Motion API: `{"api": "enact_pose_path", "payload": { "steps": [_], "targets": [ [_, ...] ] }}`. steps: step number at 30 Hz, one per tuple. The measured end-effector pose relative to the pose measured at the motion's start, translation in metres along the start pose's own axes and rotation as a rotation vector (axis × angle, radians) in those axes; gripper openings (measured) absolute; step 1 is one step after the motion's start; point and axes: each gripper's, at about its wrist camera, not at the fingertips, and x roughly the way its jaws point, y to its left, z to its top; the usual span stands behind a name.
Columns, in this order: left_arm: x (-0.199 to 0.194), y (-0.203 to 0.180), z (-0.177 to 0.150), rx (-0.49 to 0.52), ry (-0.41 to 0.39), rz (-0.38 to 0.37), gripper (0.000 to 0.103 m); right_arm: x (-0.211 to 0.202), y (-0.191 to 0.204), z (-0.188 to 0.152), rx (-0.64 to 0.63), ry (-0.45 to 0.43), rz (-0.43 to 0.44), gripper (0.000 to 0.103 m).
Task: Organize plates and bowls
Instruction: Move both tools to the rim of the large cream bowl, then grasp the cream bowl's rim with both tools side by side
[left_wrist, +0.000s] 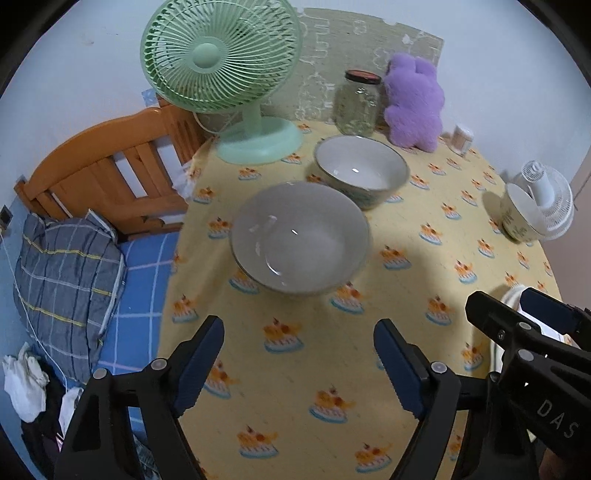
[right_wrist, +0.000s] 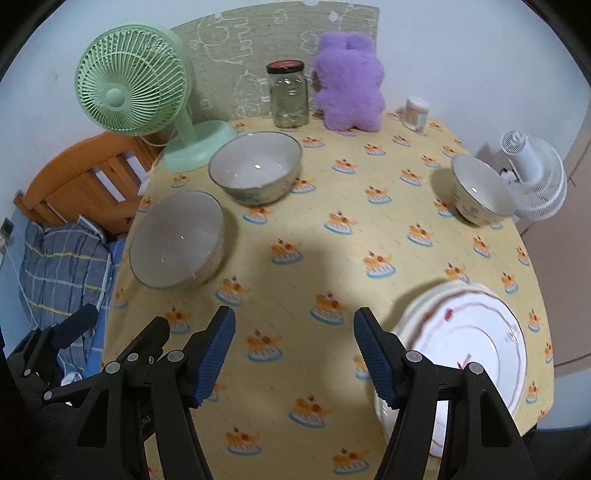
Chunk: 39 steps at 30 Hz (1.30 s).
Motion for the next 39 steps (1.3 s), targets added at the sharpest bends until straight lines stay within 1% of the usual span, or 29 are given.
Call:
{"api": "enact_pose_path", "payload": {
  "steps": [8, 9, 12, 15, 17, 18, 19, 20, 21, 23, 25, 28, 29, 30, 32, 33, 39],
  "targets": [
    [0.034, 0.024, 0.024, -0.039, 0.019, 0.042, 0.083, 0.039, 0.026, 0.032, -0.018, 0.032, 0.006, 0.070],
    [0.039, 0.026, 0.028, -0.044, 0.021, 0.044, 0.083, 0.046, 0.029, 0.036, -0.018, 0.034, 0.017, 0.070],
    [0.050, 0.032, 0.036, -0.054, 0.023, 0.050, 0.082, 0.058, 0.035, 0.045, -0.017, 0.023, 0.028, 0.070],
    [0.059, 0.038, 0.044, -0.073, 0.003, 0.057, 0.080, 0.070, 0.038, 0.055, -0.006, 0.016, 0.056, 0.070],
    [0.065, 0.040, 0.048, -0.084, -0.003, 0.064, 0.078, 0.076, 0.041, 0.060, -0.001, 0.000, 0.058, 0.069],
    [0.067, 0.040, 0.050, -0.086, -0.007, 0.062, 0.075, 0.078, 0.042, 0.062, -0.003, -0.004, 0.055, 0.067],
    [0.071, 0.039, 0.051, -0.085, -0.009, 0.062, 0.073, 0.082, 0.045, 0.064, -0.007, -0.012, 0.050, 0.061],
    [0.075, 0.038, 0.052, -0.079, -0.007, 0.062, 0.071, 0.084, 0.046, 0.066, -0.011, -0.011, 0.047, 0.057],
    [0.079, 0.037, 0.052, -0.071, -0.001, 0.059, 0.068, 0.089, 0.049, 0.067, -0.019, -0.003, 0.044, 0.055],
    [0.087, 0.036, 0.053, -0.064, 0.015, 0.053, 0.061, 0.100, 0.053, 0.070, -0.028, 0.019, 0.049, 0.048],
    [0.094, 0.036, 0.053, -0.061, 0.031, 0.047, 0.051, 0.108, 0.056, 0.071, -0.033, 0.032, 0.046, 0.046],
    [0.101, 0.035, 0.054, -0.056, 0.045, 0.045, 0.040, 0.117, 0.060, 0.072, -0.037, 0.047, 0.048, 0.034],
    [0.102, 0.034, 0.054, -0.055, 0.050, 0.044, 0.038, 0.119, 0.062, 0.073, -0.038, 0.049, 0.050, 0.031],
    [0.103, 0.033, 0.054, -0.052, 0.052, 0.047, 0.037, 0.120, 0.063, 0.073, -0.041, 0.051, 0.051, 0.030],
    [0.103, 0.032, 0.054, -0.046, 0.048, 0.056, 0.034, 0.122, 0.065, 0.073, -0.045, 0.056, 0.059, 0.021],
    [0.102, 0.031, 0.054, -0.041, 0.048, 0.060, 0.034, 0.122, 0.068, 0.073, -0.055, 0.058, 0.063, 0.020],
    [0.100, 0.032, 0.053, -0.028, 0.074, 0.051, 0.034, 0.120, 0.072, 0.072, -0.062, 0.072, 0.043, 0.020]
  ]
}}
